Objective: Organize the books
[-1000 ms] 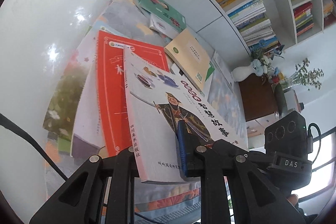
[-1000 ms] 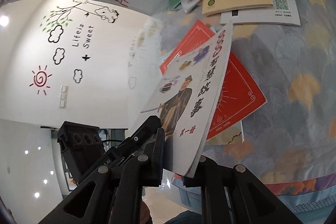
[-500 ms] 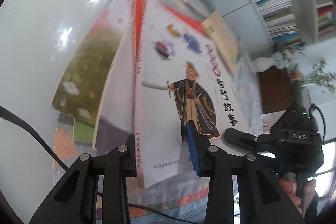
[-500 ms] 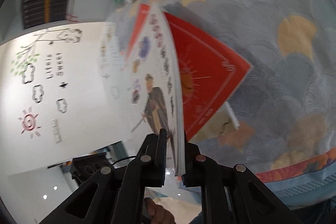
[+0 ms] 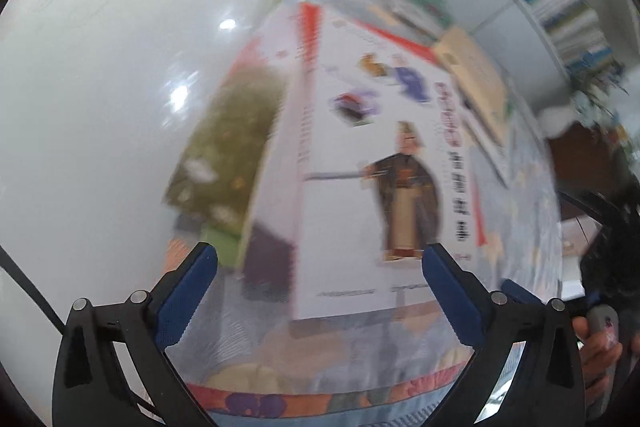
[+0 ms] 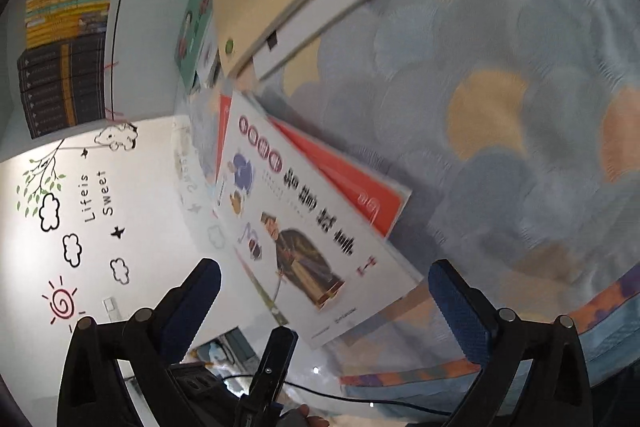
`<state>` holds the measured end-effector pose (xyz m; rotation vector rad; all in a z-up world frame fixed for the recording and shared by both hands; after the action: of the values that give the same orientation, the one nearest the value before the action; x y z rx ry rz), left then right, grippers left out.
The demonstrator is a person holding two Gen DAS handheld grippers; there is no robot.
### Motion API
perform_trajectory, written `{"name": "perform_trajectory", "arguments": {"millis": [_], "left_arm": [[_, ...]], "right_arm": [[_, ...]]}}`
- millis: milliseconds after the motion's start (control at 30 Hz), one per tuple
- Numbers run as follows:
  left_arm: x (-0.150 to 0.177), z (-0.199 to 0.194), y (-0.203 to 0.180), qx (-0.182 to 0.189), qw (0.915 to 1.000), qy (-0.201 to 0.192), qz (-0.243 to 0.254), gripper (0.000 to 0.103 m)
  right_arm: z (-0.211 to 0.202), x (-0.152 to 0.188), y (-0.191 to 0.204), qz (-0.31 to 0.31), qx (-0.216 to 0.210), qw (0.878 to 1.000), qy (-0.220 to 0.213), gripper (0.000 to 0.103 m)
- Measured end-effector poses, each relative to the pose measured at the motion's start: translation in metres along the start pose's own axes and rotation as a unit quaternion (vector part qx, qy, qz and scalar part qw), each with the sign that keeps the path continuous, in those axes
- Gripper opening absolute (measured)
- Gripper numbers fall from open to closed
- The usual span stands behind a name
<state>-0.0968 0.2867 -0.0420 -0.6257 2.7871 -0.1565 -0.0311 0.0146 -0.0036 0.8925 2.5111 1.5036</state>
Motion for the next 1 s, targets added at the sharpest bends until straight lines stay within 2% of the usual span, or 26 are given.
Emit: {"name": "perform_trajectory", "arguments": {"millis": [100,167,233,367,467,567,633,700,800,833,867,1000], "left_arm": [[0.003,-0.001,0.013,-0.021,0.9994,0.002,-0.026,0.102],[0.003,-0.007,0.019,-0.041,0.9985,-0.011,-0.036,0.102],[0.004,-0.018,0.021,-0.066,0.9963,-0.035,-0.044,0.102],[0.004,-0.051,0.017,-0.114,0.9861,-0.095,-0.074,0.102],[0.007,-0.075,0.002,-0.123,0.9799,-0.128,-0.092,0.102],[0.008,-0.100,-0.032,-0.136,0.9734,-0.166,-0.079,0.102],[0.010,-0.112,-0.057,-0.148,0.9697,-0.183,-0.067,0.102],[0.009,-0.122,-0.085,-0.142,0.9687,-0.196,-0.055,0.102],[-0.003,-0.130,-0.120,-0.109,0.9740,-0.193,-0.046,0.102],[-0.010,-0.135,-0.133,-0.100,0.9742,-0.199,-0.039,0.102],[-0.018,-0.138,-0.147,-0.088,0.9750,-0.202,-0.027,0.102],[-0.054,-0.139,-0.209,-0.049,0.9791,-0.190,0.054,0.102]], "right_arm": [[-0.005,-0.005,-0.001,0.014,-0.007,1.000,-0.009,0.103],[-0.019,-0.003,-0.004,0.019,-0.030,0.999,-0.021,0.103],[-0.034,-0.009,-0.010,0.008,-0.037,0.999,-0.027,0.103],[-0.062,-0.036,-0.033,-0.027,-0.017,0.999,-0.037,0.103],[-0.082,-0.053,-0.052,-0.027,-0.033,0.998,-0.046,0.103],[-0.128,-0.078,-0.073,-0.031,-0.084,0.994,-0.065,0.103],[-0.156,-0.090,-0.086,-0.054,-0.092,0.991,-0.077,0.103],[-0.184,-0.104,-0.097,-0.074,-0.088,0.990,-0.081,0.103],[-0.212,-0.118,-0.102,-0.078,-0.172,0.982,-0.028,0.103],[-0.224,-0.123,-0.100,-0.072,-0.213,0.974,-0.012,0.103],[-0.234,-0.128,-0.098,-0.074,-0.228,0.971,-0.014,0.103],[-0.263,-0.147,-0.072,-0.109,-0.245,0.963,-0.021,0.103]]}}
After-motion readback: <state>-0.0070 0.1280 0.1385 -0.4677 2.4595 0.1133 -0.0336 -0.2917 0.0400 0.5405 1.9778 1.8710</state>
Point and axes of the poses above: each gripper's, at about its wrist camera, not at the fingertips, and z roughly the way its jaws point, y to its left, x to its underside, the point moved 6 cm from there along z, roughly the way its jaws point, and after that the axes turned 14 degrees about -x, right-handed, at the moved point
